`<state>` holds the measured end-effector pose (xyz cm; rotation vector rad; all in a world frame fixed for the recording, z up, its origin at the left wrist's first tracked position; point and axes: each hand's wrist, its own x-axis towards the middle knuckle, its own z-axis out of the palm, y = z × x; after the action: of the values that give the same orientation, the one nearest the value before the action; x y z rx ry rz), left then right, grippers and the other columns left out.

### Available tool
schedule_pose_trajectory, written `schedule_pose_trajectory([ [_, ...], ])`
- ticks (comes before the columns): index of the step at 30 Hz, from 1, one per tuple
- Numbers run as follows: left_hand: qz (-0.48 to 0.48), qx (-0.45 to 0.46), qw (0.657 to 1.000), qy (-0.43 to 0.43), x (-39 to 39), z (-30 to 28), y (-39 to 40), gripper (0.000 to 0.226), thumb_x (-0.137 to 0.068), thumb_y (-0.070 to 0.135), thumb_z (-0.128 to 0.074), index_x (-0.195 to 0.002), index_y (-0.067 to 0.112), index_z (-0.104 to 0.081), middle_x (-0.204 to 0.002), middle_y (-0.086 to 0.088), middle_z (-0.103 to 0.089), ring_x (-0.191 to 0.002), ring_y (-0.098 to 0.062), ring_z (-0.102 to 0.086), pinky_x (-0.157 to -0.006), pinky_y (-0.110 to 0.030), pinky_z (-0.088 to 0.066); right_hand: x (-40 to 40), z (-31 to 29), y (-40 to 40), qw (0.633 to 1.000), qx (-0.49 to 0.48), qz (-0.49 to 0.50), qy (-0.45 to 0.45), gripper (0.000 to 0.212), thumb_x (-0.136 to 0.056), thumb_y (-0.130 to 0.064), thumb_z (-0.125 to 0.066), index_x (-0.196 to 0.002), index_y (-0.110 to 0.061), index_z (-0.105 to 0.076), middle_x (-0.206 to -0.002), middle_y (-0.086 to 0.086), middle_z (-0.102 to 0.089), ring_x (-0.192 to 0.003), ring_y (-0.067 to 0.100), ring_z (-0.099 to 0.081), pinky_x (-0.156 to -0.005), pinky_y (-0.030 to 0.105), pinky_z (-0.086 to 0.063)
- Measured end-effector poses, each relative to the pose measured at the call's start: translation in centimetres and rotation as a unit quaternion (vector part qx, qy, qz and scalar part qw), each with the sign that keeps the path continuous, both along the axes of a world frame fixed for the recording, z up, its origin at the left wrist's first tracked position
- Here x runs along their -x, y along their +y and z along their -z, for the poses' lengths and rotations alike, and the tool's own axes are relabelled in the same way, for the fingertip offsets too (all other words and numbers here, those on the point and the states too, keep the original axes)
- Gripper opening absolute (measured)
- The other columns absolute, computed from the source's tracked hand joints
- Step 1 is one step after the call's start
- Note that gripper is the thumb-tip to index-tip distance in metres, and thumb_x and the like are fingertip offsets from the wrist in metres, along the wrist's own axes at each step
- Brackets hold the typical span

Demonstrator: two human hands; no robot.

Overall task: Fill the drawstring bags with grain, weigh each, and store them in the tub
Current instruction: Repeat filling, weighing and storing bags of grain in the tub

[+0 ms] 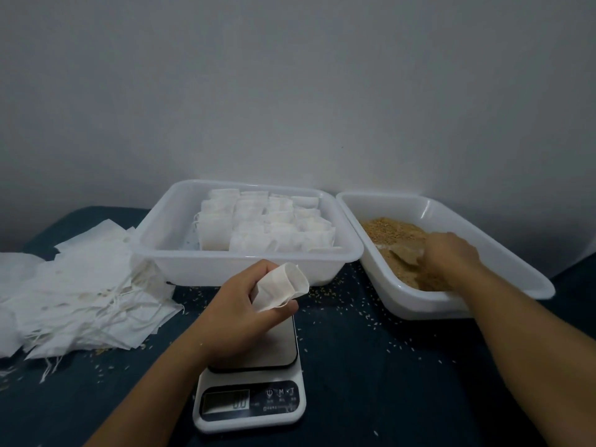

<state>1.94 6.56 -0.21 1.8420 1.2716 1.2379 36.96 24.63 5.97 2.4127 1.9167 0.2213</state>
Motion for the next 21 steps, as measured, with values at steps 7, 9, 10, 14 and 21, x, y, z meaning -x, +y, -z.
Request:
schedule_pose_trajectory([
  [7,0.002,-0.001,1.000,0.006,-0.2,0.2,-0.1,0.023,-0.091,0.040,-0.080,-0.106,0.036,-0.064,-0.094,0.012,-0.068,-0.080,-0.007,-0.064,-0.068,-0.012,-0.048,-0.2,-0.1,2.7,0.998,-0.040,-0.016,-0.036,0.014,-0.097,-0.007,-0.057,-0.105,-0.011,-0.067,-0.095,0.007,-0.053,-0.088,0.027,-0.060,-0.070,0.035,-0.049],
  [9,0.002,-0.003,1.000,0.007,-0.1,0.3,-0.1,0.024,-0.090,0.042,-0.080,-0.107,0.036,-0.064,-0.094,0.013,-0.068,-0.080,-0.006,-0.064,-0.067,-0.013,-0.048,0.8,0.3,3.7,0.999,-0.040,-0.034,-0.016,0.012,-0.095,-0.004,-0.056,-0.089,-0.011,-0.064,-0.082,0.005,-0.051,-0.083,0.028,-0.060,-0.069,0.035,-0.048],
  [10,0.002,-0.002,1.000,0.004,0.0,0.3,-0.1,0.024,-0.090,0.043,-0.080,-0.107,0.036,-0.064,-0.094,0.012,-0.068,-0.080,-0.006,-0.064,-0.067,-0.012,-0.048,1.4,0.5,4.2,0.998,-0.041,-0.045,-0.003,0.017,-0.094,-0.002,-0.055,-0.081,-0.010,-0.062,-0.077,0.004,-0.050,-0.079,0.027,-0.059,-0.068,0.035,-0.048],
  [14,0.004,0.002,1.000,-0.003,0.1,0.6,0.1,0.025,-0.090,0.042,-0.080,-0.109,0.036,-0.064,-0.095,0.013,-0.067,-0.079,-0.003,-0.062,-0.067,-0.011,-0.046,4.5,1.2,5.7,0.995,-0.026,-0.080,0.061,0.021,-0.094,-0.006,-0.058,-0.073,-0.010,-0.061,-0.078,0.007,-0.061,-0.070,0.023,-0.060,-0.066,0.035,-0.053],
  [21,0.003,0.000,1.000,-0.008,-0.4,0.7,0.1,0.025,-0.090,0.041,-0.079,-0.108,0.033,-0.064,-0.092,0.012,-0.067,-0.075,-0.003,-0.060,-0.066,-0.013,-0.045,3.7,1.5,5.4,0.971,0.010,-0.129,0.202,0.026,-0.098,-0.031,-0.073,-0.079,-0.012,-0.074,-0.079,0.005,-0.068,-0.072,0.021,-0.061,-0.073,0.036,-0.052],
])
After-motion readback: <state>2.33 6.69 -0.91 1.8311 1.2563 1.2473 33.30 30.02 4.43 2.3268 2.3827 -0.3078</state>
